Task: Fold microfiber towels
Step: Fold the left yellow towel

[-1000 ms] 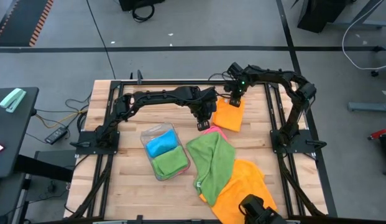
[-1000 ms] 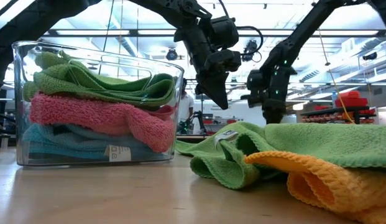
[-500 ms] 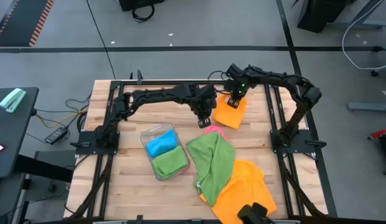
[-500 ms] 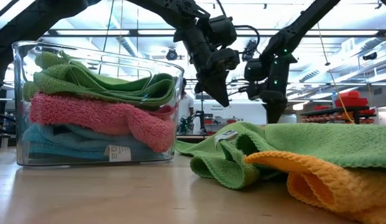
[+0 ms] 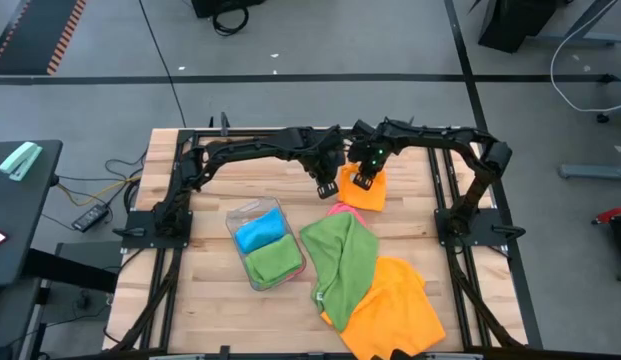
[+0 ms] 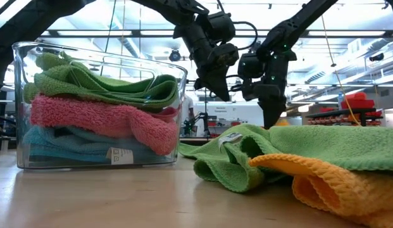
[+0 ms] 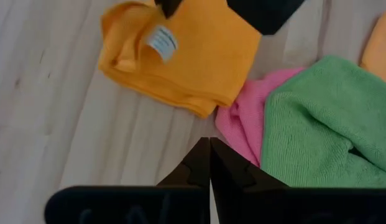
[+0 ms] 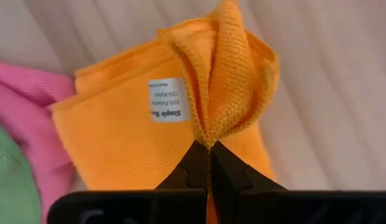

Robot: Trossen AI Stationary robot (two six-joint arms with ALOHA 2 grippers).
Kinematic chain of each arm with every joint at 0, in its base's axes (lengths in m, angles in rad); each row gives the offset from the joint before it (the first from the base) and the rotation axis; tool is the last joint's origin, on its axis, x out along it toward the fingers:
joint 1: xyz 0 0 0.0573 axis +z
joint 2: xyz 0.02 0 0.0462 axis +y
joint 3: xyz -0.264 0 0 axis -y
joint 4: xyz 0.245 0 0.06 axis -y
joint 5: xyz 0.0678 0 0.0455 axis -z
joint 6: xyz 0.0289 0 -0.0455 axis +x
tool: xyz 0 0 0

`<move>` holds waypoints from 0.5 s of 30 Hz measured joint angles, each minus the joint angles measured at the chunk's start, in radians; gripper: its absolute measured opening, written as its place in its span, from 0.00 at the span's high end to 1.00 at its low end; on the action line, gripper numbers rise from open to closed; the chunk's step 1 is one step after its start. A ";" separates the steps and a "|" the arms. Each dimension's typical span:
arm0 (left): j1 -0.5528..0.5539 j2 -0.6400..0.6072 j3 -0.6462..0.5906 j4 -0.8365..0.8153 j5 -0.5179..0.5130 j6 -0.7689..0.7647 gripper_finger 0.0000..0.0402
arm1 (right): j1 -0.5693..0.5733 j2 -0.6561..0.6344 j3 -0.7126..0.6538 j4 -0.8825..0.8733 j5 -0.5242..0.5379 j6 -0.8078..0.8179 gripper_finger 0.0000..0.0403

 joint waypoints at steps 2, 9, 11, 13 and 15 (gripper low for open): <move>0.000 -0.003 0.000 0.001 0.000 0.000 0.97 | 0.011 0.000 -0.016 0.007 -0.018 0.021 0.98; 0.004 -0.010 0.000 -0.011 0.000 0.000 0.94 | 0.075 0.000 -0.090 0.022 -0.041 0.060 0.98; 0.004 -0.012 0.000 -0.010 0.000 0.000 0.95 | 0.097 0.000 -0.101 0.023 -0.041 0.064 0.98; 0.003 -0.012 0.000 -0.010 0.000 0.000 0.96 | 0.117 0.000 -0.109 0.027 -0.040 0.081 0.98; 0.003 -0.012 0.000 -0.010 0.000 0.000 0.97 | 0.133 0.000 -0.109 0.032 -0.040 0.099 0.98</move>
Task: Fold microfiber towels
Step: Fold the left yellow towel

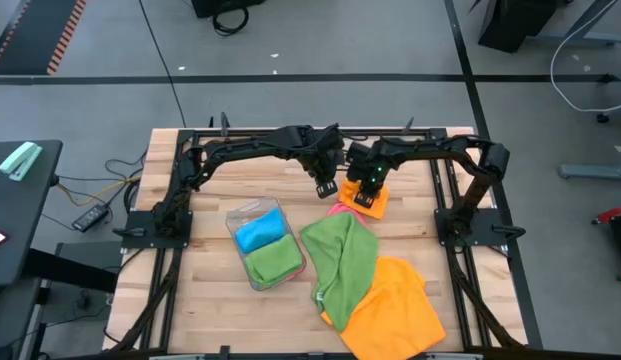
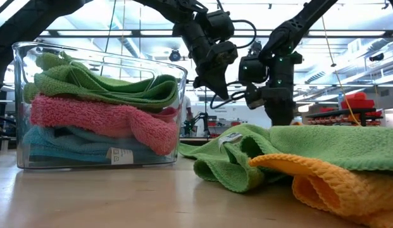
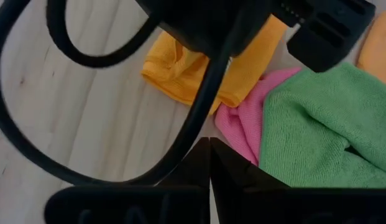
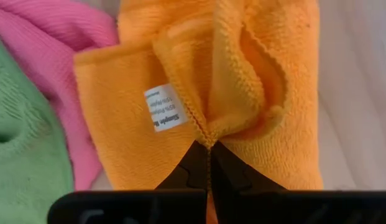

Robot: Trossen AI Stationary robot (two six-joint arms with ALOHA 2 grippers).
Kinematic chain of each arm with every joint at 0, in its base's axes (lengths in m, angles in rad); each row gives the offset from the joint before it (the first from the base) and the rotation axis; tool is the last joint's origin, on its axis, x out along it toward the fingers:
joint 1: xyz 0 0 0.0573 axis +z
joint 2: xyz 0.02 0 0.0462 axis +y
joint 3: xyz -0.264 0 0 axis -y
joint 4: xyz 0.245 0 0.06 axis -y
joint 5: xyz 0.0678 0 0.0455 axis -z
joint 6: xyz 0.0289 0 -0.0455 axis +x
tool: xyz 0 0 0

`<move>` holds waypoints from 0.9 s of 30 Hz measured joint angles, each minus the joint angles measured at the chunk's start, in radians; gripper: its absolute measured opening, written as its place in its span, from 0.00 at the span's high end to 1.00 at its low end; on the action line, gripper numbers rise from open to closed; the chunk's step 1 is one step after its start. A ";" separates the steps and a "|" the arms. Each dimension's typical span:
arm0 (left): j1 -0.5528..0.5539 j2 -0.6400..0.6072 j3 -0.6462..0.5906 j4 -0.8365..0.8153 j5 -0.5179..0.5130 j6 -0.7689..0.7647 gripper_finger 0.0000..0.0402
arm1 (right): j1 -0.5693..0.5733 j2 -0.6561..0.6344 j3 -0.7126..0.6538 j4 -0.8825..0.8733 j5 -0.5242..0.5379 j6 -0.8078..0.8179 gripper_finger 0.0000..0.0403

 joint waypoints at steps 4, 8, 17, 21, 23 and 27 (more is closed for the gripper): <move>0.000 0.000 0.000 0.000 0.000 0.000 0.96 | 0.016 0.000 0.018 -0.003 0.022 0.007 0.98; 0.000 0.000 0.000 0.000 0.000 0.000 0.94 | 0.003 -0.001 0.054 -0.038 0.039 0.004 0.98; 0.000 0.000 0.000 -0.003 0.000 0.001 0.96 | 0.012 -0.006 0.097 -0.090 -0.066 0.013 0.98; 0.000 0.000 0.000 -0.017 0.002 0.003 0.97 | 0.042 -0.006 0.095 -0.096 -0.076 0.023 0.98; 0.002 -0.001 0.000 -0.024 0.003 0.006 0.96 | 0.053 -0.006 0.095 -0.097 -0.076 0.032 0.98; 0.004 -0.003 0.000 -0.026 0.002 0.014 0.95 | 0.057 -0.007 0.094 -0.093 -0.080 0.041 0.98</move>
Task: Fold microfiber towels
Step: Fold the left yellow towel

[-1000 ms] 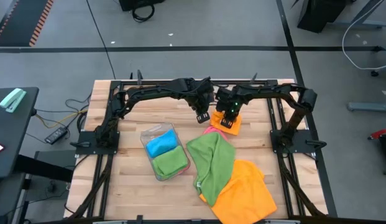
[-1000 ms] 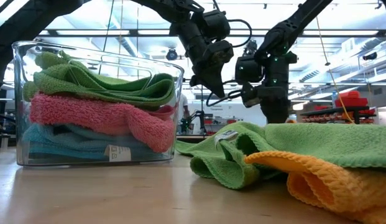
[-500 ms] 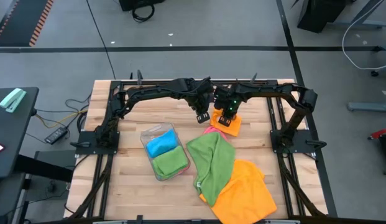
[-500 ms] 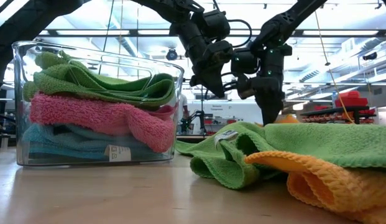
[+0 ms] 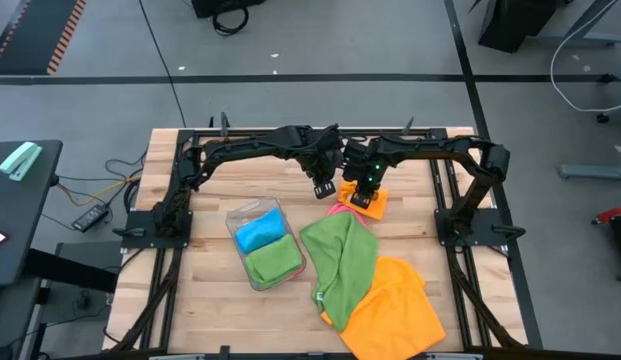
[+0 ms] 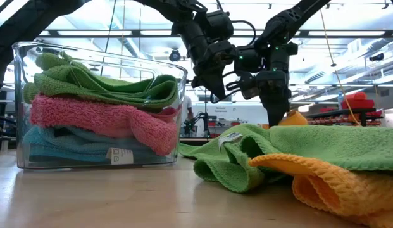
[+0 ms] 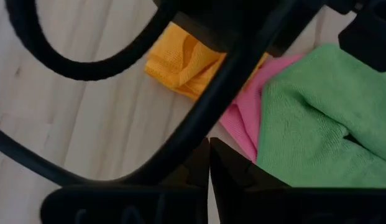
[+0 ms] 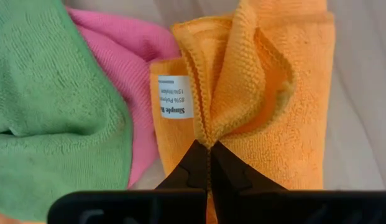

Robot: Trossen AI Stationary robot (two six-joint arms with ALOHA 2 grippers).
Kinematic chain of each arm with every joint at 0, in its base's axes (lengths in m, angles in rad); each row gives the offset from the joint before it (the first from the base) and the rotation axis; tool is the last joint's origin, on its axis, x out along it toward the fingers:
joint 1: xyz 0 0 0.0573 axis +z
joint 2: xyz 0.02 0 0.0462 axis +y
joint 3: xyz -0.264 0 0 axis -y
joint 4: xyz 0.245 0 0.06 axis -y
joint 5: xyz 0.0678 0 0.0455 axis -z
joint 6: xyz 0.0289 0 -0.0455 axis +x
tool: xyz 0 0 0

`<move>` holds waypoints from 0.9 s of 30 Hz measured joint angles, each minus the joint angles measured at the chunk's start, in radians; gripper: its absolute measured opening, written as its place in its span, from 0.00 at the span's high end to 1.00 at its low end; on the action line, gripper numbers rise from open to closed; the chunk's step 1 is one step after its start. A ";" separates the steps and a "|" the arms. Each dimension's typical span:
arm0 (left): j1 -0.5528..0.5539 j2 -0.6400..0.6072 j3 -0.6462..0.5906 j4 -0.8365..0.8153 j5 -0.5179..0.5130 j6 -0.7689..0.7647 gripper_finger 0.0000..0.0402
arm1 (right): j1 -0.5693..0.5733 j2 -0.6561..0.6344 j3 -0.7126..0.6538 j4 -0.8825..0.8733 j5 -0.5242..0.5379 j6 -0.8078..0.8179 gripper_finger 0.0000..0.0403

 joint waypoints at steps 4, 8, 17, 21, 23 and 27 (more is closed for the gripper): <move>0.005 0.000 0.000 0.007 -0.002 0.000 0.96 | 0.000 -0.002 -0.030 0.048 -0.017 0.014 0.98; 0.010 0.000 0.001 0.028 -0.001 -0.003 0.97 | 0.005 0.001 -0.069 0.076 -0.021 0.020 0.98; 0.012 0.003 0.001 0.019 -0.003 -0.006 0.94 | 0.011 0.001 -0.154 0.173 -0.015 0.031 0.95; 0.012 0.003 0.001 0.015 -0.003 -0.006 0.96 | 0.011 0.001 -0.176 0.189 0.004 -0.005 0.83; 0.012 0.003 0.001 0.015 -0.003 -0.006 0.97 | 0.006 0.000 -0.178 0.187 0.006 -0.019 0.76; 0.012 0.003 0.001 0.014 -0.003 -0.005 0.97 | -0.015 0.000 -0.140 0.123 -0.008 -0.027 0.62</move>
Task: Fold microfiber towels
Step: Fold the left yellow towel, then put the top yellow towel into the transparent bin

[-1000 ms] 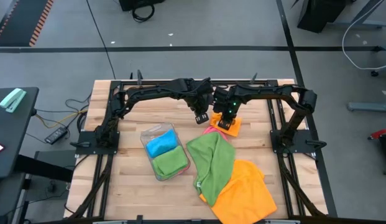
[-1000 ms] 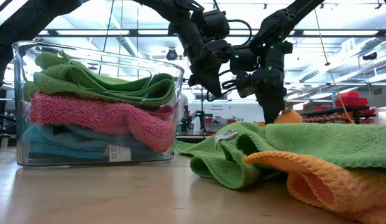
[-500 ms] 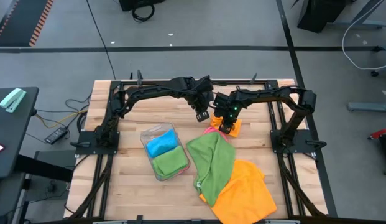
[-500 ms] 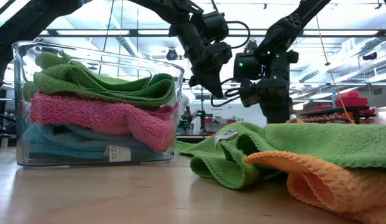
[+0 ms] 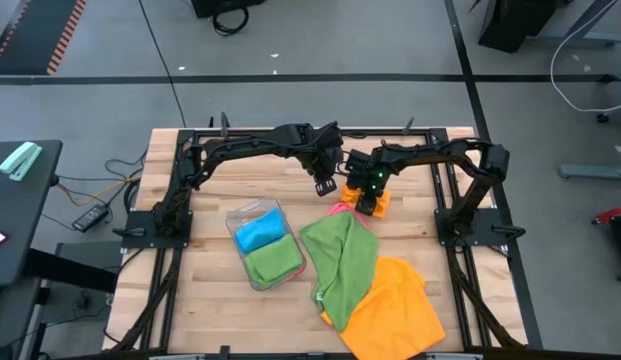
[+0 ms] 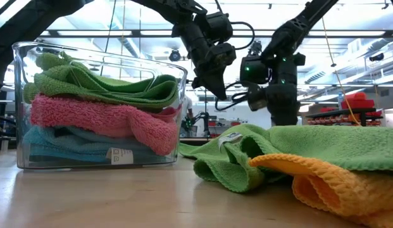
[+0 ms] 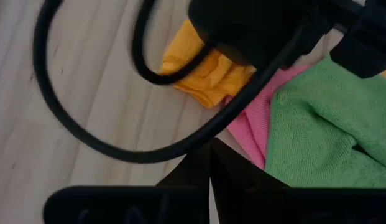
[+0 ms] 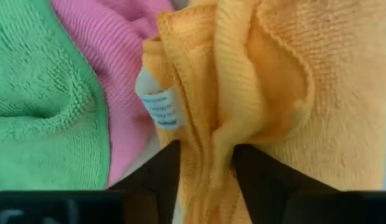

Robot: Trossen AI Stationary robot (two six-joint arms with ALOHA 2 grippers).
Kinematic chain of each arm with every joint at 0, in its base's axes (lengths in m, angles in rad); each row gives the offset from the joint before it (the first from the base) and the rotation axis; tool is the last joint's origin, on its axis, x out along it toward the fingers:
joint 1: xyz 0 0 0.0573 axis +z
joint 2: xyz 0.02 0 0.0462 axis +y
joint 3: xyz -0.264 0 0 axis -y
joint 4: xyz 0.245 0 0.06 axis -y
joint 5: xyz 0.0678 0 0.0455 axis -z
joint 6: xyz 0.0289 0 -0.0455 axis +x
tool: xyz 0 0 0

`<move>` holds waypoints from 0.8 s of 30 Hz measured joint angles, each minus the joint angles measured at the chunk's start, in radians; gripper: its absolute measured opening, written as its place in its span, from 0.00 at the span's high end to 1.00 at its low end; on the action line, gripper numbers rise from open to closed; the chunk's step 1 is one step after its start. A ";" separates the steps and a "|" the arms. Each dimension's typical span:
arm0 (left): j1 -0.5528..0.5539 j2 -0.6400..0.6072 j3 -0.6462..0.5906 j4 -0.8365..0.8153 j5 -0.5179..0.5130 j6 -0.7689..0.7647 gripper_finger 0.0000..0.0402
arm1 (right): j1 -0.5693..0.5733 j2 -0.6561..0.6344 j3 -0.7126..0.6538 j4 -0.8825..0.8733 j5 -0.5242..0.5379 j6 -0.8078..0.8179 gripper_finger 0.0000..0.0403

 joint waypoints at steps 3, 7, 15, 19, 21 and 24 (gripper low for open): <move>0.000 0.000 0.000 0.000 0.000 -0.003 0.95 | -0.017 -0.004 0.048 -0.073 -0.003 -0.012 0.56; 0.000 0.000 0.000 -0.002 0.000 -0.005 0.95 | -0.037 -0.013 0.116 -0.161 -0.021 -0.034 0.51; 0.003 0.000 0.000 -0.025 0.000 -0.007 0.97 | -0.097 -0.059 0.142 -0.109 -0.016 -0.103 0.50; 0.023 -0.011 0.000 -0.092 -0.005 -0.005 0.95 | -0.137 -0.100 0.041 0.004 -0.026 -0.144 0.50; 0.035 -0.025 -0.001 -0.126 -0.007 0.000 0.95 | -0.160 -0.139 -0.026 0.065 -0.028 -0.158 0.50; 0.046 -0.042 -0.001 -0.138 -0.007 0.003 0.95 | -0.205 -0.208 -0.117 0.168 -0.031 -0.163 0.50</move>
